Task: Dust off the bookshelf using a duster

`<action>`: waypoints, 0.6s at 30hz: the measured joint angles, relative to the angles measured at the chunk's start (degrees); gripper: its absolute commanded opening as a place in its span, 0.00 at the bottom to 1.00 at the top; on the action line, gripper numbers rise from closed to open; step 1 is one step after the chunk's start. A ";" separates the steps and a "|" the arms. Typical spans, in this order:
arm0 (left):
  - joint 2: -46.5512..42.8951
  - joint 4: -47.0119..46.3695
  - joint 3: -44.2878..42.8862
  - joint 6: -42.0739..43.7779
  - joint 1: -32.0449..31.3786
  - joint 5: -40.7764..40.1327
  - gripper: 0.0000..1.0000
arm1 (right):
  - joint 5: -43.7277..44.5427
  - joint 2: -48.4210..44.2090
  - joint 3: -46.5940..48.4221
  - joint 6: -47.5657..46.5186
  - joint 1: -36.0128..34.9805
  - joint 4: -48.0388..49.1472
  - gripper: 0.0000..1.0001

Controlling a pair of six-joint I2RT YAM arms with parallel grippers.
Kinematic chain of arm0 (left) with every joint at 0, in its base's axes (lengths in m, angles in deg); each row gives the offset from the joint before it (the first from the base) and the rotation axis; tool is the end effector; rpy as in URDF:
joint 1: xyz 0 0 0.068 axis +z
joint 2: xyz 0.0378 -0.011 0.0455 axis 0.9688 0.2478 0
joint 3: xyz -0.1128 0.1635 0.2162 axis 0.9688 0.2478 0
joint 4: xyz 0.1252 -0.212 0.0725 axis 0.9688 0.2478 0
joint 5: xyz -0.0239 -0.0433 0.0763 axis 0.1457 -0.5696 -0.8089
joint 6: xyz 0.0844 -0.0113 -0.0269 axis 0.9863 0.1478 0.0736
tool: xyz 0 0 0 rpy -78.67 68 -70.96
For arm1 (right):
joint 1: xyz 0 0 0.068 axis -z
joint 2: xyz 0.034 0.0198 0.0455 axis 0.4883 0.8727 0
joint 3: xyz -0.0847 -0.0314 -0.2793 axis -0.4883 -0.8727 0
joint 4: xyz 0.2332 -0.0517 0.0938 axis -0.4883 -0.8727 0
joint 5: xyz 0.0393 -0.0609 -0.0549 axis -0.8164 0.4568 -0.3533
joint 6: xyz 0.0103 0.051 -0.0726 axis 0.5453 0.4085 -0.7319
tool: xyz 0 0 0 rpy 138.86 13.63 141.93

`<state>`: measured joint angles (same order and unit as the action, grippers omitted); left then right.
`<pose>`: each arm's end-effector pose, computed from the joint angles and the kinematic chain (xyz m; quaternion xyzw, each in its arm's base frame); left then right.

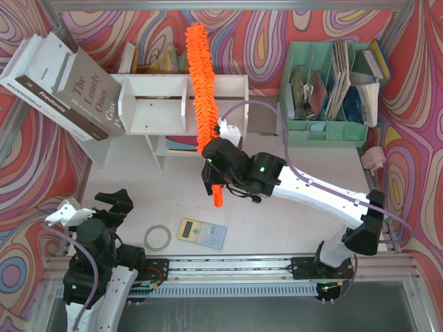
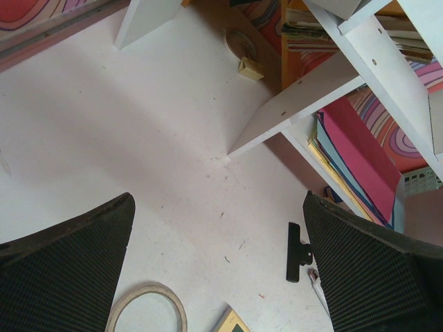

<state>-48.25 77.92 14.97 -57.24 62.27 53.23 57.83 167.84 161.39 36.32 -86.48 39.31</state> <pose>0.0423 0.0303 0.2873 -0.3486 0.6661 -0.1275 0.6469 0.2257 0.3021 0.3778 -0.0009 0.8834 0.2597 0.3901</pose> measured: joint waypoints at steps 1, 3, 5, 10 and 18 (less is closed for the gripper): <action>0.00 0.00 0.00 0.00 0.00 0.00 0.98 | 0.07 0.11 0.04 0.00 -0.17 0.15 0.00; 0.00 0.00 0.00 0.00 0.00 0.00 0.99 | 0.31 0.04 0.04 0.04 -0.35 0.15 0.00; 0.00 0.00 0.00 0.00 0.00 -0.02 0.99 | 0.94 -0.17 0.02 0.26 -0.39 0.07 0.00; 0.00 0.00 0.00 0.00 0.00 -0.02 0.98 | 4.31 -2.05 -0.63 1.88 -0.44 -1.60 0.00; 0.00 0.00 0.00 0.00 0.00 -0.02 0.99 | 8.52 -5.75 -2.01 4.17 -0.44 -4.11 0.00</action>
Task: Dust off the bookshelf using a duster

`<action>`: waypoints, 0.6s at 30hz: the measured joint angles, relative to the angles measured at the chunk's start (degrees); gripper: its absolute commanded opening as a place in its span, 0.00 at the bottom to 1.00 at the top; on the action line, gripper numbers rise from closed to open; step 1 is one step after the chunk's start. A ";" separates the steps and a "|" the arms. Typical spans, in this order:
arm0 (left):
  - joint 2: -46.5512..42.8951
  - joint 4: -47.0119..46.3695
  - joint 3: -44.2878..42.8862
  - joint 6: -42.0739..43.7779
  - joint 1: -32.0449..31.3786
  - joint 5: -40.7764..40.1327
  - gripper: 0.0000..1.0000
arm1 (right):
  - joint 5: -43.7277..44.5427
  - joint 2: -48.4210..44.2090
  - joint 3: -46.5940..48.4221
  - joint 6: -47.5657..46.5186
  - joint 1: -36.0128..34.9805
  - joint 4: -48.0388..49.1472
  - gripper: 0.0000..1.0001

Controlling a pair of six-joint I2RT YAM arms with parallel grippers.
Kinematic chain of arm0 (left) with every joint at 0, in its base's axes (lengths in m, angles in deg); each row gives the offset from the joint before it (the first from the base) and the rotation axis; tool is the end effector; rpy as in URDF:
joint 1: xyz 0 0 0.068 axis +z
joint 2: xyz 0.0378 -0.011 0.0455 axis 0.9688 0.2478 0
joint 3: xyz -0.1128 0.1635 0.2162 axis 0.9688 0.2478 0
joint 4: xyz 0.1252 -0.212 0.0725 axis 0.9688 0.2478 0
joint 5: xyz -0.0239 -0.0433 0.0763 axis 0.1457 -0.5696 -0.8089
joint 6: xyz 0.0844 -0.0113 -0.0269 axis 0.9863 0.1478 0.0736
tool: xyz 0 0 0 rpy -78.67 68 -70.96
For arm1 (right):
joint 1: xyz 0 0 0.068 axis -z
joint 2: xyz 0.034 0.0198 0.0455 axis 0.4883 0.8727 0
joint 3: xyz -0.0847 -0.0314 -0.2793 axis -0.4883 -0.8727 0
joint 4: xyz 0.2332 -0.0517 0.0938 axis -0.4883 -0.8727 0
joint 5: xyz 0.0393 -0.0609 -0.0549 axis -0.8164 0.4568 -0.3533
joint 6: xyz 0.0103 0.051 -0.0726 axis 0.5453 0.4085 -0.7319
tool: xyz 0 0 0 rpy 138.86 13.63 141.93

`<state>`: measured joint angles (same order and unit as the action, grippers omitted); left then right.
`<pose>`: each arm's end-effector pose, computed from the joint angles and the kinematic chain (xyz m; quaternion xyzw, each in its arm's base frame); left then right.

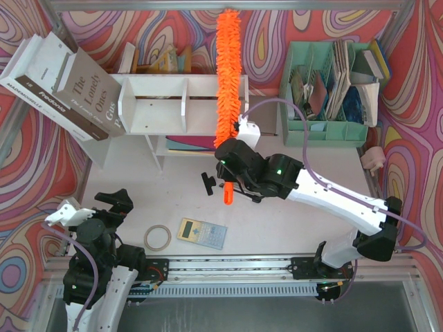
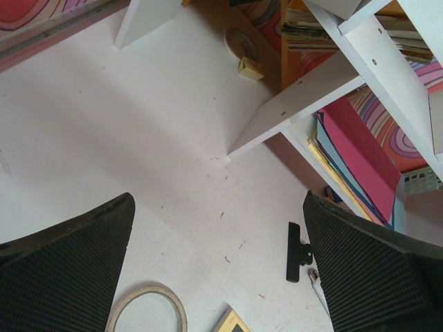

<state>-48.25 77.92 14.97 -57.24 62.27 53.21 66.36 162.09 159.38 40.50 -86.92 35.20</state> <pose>0.0423 0.0304 0.2873 -0.3487 0.6661 -0.1274 0.6470 0.2123 0.2660 0.3936 0.0607 0.8725 0.2295 0.4271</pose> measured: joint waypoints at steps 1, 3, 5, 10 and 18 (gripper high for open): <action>0.00 0.00 0.00 0.00 0.00 0.00 0.98 | -0.07 -0.02 0.00 -0.07 0.00 0.13 0.00; 0.00 0.00 0.00 0.00 0.00 0.02 0.99 | -0.87 0.09 0.00 -0.55 0.00 0.72 0.00; 0.00 0.00 0.00 0.00 0.00 0.02 0.98 | -2.08 0.52 0.07 -1.25 0.00 1.66 0.00; 0.00 0.00 0.00 0.00 0.00 0.00 0.98 | -4.85 3.93 1.62 -3.28 -0.72 3.80 0.00; 0.00 0.00 0.00 0.00 0.00 0.00 0.99 | -8.39 7.06 3.30 -5.14 -2.32 5.20 0.00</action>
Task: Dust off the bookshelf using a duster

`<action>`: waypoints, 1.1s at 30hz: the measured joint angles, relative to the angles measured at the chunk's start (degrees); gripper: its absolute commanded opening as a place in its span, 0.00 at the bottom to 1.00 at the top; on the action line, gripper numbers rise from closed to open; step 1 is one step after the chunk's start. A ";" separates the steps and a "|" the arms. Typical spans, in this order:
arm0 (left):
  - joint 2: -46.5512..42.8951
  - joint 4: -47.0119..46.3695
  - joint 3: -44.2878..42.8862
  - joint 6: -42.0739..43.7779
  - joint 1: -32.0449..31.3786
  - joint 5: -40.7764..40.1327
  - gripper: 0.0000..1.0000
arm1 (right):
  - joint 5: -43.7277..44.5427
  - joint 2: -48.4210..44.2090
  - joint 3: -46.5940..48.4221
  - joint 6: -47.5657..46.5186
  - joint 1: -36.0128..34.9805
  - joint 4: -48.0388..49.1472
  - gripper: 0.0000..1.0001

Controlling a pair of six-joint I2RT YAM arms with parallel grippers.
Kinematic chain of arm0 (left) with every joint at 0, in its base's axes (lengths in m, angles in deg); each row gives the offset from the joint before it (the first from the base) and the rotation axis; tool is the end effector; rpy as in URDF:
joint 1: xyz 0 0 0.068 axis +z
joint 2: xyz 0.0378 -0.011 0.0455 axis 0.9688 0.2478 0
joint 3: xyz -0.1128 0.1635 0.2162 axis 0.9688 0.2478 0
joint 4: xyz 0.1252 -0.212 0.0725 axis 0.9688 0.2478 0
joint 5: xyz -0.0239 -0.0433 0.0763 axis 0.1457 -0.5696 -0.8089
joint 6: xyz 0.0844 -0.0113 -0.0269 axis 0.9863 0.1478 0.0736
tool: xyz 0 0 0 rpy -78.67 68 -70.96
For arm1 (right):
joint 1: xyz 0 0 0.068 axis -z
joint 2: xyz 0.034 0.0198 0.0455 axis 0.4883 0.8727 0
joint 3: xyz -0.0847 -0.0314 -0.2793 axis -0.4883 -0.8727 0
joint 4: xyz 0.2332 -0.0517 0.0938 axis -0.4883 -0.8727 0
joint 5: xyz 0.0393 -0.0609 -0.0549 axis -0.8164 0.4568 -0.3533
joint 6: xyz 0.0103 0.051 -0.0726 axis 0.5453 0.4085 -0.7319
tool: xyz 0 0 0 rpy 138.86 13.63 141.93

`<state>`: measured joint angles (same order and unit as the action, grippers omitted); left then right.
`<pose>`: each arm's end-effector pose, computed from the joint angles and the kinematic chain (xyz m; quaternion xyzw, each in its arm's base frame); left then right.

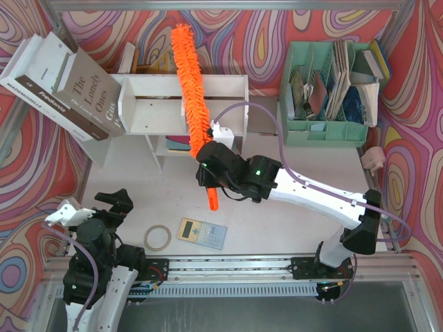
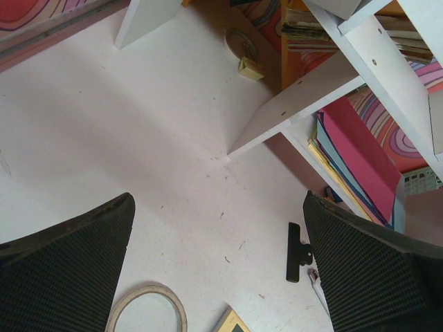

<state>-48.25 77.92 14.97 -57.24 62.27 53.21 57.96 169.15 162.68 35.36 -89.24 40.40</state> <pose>0.0423 0.0304 0.2873 -0.3487 0.6661 -0.1274 0.6470 0.2151 0.3196 0.3800 -0.0271 0.8788 0.2722 0.3911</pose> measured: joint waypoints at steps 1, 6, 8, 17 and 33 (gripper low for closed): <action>0.00 0.00 0.00 0.00 0.00 0.00 0.99 | 0.02 0.00 0.15 0.02 0.00 -0.04 0.00; 0.00 0.00 0.00 0.00 0.00 0.00 0.98 | 2.43 -0.13 0.17 1.27 0.00 -0.83 0.00; 0.00 0.00 0.00 0.00 0.00 0.00 0.98 | 3.76 -0.72 -0.50 2.16 0.00 -1.25 0.00; 0.00 0.00 0.00 0.00 0.00 0.02 0.98 | 9.57 -5.51 -1.62 6.25 0.02 -5.99 0.00; 0.00 0.00 0.00 -0.02 0.00 0.00 0.99 | -1.90 0.72 0.50 -1.05 -0.74 1.49 0.00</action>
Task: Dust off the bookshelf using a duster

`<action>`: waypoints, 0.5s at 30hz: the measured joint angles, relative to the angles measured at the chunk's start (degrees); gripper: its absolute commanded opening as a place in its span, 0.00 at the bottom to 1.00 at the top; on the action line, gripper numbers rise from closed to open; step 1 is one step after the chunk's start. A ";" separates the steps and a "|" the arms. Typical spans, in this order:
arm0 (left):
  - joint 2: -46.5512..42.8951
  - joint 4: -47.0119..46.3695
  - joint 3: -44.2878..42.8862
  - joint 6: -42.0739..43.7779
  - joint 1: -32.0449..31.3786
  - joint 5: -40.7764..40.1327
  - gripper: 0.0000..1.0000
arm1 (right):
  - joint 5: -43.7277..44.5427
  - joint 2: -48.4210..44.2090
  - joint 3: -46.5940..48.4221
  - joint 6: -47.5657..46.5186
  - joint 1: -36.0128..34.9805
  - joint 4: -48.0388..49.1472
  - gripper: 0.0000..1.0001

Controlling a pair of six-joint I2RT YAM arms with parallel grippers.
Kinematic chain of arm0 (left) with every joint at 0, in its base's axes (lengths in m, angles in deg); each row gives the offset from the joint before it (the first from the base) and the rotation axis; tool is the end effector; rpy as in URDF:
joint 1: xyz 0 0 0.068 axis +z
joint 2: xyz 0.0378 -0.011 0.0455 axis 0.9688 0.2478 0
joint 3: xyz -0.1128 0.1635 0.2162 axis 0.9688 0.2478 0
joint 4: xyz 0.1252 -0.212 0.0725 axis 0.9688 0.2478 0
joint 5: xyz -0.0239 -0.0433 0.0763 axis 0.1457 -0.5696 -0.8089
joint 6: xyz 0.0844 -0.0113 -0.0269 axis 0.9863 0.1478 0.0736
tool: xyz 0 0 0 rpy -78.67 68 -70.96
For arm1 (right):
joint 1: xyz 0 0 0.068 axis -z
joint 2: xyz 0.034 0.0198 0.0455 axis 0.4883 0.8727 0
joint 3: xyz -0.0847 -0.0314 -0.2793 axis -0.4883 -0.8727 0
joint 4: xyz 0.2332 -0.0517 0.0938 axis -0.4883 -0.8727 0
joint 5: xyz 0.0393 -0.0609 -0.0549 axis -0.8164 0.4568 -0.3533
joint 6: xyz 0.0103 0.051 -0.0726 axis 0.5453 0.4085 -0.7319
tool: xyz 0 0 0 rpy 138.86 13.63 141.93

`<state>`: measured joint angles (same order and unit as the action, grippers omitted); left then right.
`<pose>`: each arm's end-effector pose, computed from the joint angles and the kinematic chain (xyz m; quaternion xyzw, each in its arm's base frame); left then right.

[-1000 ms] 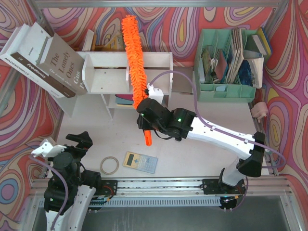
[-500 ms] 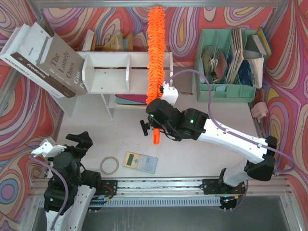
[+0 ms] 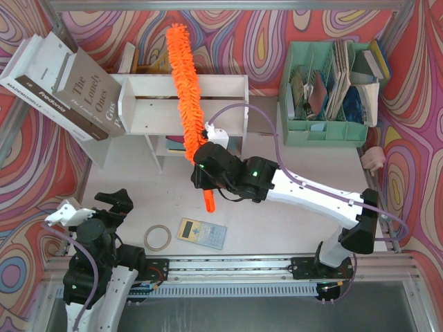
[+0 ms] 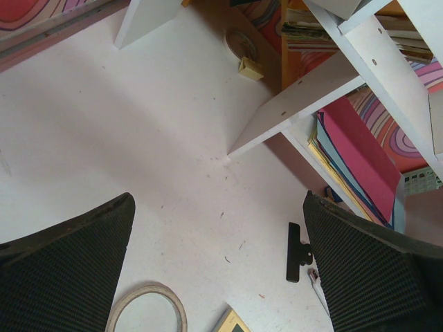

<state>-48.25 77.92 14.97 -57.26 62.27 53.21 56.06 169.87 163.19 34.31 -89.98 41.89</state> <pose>0.0423 0.0304 0.2873 -0.3488 0.6660 -0.1275 0.6470 0.2119 0.3291 0.3813 -0.0464 0.8747 0.2891 0.3862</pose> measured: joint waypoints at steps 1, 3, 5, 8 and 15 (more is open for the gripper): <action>0.00 0.00 0.00 0.00 0.00 0.02 0.99 | -0.26 0.13 0.11 -0.11 -0.04 0.28 0.00; 0.00 0.00 0.00 0.02 0.00 0.02 0.98 | -0.37 0.15 0.31 -0.13 -0.11 0.33 0.00; 0.00 0.00 0.00 0.00 0.00 0.02 0.99 | -0.22 0.15 0.39 -0.07 -0.09 0.31 0.00; 0.00 0.00 0.00 0.00 0.00 0.00 0.99 | 0.81 0.15 0.39 0.52 -0.09 0.07 0.00; 0.00 0.02 0.00 0.00 0.00 0.00 0.99 | 5.44 -2.69 -3.10 3.87 0.26 -3.06 0.00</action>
<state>-48.25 77.94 14.97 -57.26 62.27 53.21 61.50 167.18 160.08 38.18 -89.72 38.83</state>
